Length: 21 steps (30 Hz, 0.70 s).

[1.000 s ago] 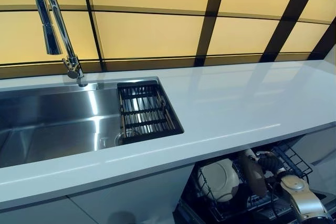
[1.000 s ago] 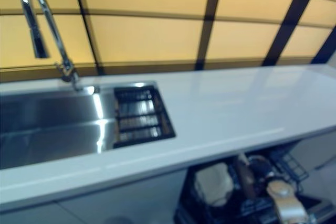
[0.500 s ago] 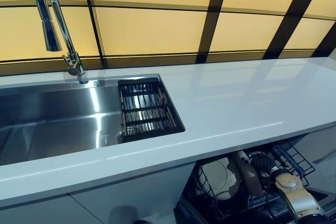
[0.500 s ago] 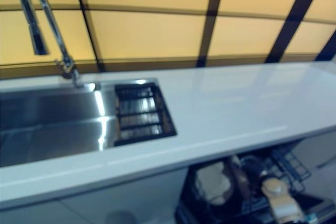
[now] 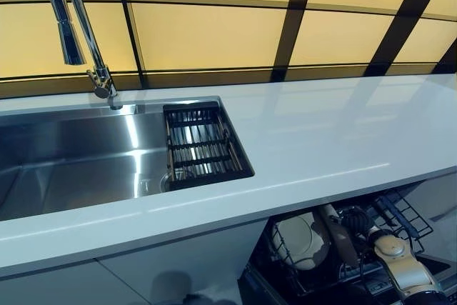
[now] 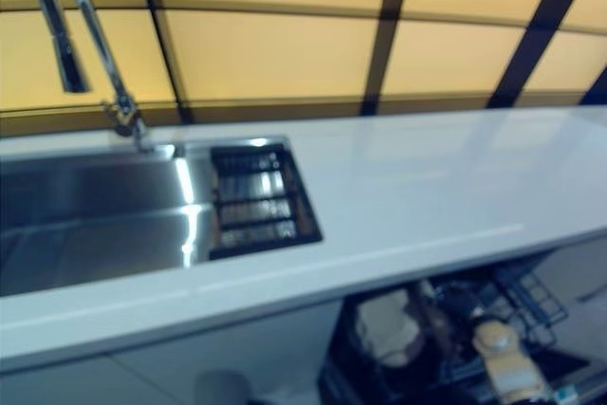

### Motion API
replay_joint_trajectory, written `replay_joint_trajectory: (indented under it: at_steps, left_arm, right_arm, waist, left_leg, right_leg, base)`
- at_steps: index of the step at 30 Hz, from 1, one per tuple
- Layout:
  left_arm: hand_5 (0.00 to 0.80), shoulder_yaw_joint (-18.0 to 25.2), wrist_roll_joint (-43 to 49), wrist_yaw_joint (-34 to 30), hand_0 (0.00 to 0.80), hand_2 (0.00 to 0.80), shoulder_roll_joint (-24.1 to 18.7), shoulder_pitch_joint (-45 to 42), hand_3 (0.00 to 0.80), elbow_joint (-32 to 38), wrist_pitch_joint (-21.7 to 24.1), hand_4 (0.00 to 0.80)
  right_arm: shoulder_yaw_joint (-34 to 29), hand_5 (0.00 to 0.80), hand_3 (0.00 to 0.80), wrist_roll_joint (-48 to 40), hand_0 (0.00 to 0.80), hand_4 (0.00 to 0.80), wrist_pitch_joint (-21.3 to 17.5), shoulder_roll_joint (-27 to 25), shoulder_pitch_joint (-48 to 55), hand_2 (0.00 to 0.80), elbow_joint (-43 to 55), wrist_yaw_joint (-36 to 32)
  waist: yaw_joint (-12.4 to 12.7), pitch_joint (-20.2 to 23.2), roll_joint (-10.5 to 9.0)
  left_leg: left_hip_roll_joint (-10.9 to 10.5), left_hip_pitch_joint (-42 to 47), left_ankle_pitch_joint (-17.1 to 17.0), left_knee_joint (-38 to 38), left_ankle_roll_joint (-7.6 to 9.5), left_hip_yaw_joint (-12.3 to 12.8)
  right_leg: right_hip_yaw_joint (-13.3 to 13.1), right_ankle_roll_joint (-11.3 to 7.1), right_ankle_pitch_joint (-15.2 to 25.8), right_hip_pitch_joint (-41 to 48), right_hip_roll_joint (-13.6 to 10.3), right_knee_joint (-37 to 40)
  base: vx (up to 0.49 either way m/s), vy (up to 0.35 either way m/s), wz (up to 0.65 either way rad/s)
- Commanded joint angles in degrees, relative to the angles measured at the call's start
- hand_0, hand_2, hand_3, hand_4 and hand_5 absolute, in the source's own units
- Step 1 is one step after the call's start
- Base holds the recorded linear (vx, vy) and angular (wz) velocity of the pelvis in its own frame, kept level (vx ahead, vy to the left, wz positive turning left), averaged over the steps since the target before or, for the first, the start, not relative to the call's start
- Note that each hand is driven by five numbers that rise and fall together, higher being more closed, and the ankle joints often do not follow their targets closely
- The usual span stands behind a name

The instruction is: Take plates into dishwasher

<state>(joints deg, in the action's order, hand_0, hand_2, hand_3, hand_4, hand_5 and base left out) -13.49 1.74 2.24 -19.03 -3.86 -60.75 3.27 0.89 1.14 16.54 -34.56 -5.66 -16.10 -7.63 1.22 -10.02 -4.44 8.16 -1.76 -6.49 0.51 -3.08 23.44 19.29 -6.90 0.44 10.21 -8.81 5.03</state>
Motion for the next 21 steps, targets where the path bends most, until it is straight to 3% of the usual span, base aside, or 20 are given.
replay_joint_trajectory:
  at_steps: [1, 15, 21]
  left_arm:
    - [0.000, -1.8, 1.3, 0.3, 0.000, 0.000, -0.4, 1.5, 0.000, 0.1, 1.5, 0.000]
    - [0.000, -2.5, 1.0, 0.3, 0.000, 0.000, -0.4, 1.8, 0.000, -1.8, 2.3, 0.000]
    - [0.000, -2.7, 1.0, 0.4, 0.000, 0.000, -0.9, 1.7, 0.000, -2.3, 2.8, 0.000]
  right_arm:
    - [-1.5, 0.800, 0.800, 1.2, 0.800, 0.800, -2.4, -4.9, -2.9, 0.800, 0.8, 1.7]
    - [-1.3, 0.800, 0.800, 1.9, 0.800, 0.800, -3.4, -6.0, -4.0, 0.800, -8.3, 1.8]
    - [-0.5, 0.800, 0.800, -0.8, 0.800, 0.800, -1.7, -6.3, -5.0, 0.800, -14.4, 2.8]
  waist:
    - [2.5, 1.9, 2.03]
    - [3.5, 2.5, 2.19]
    - [4.4, 2.9, 2.66]
  left_leg:
    - [6.7, -2.6, -6.0, -2.5, -6.08, -3.2]
    - [6.8, -1.8, -5.7, -2.5, -6.11, -3.3]
    - [6.9, -1.7, -5.6, -2.7, -5.90, -3.4]
  right_leg:
    - [0.0, 2.45, -0.7, 2.8, 3.1, -0.3]
    - [0.6, 2.64, -1.5, 4.4, 3.0, -0.4]
    - [1.5, 2.73, -2.8, 5.5, 2.6, -1.6]
  base:
    - [0.000, 0.000, 0.00]
    - [0.000, 0.000, 0.00]
    - [0.029, -0.012, 0.05]
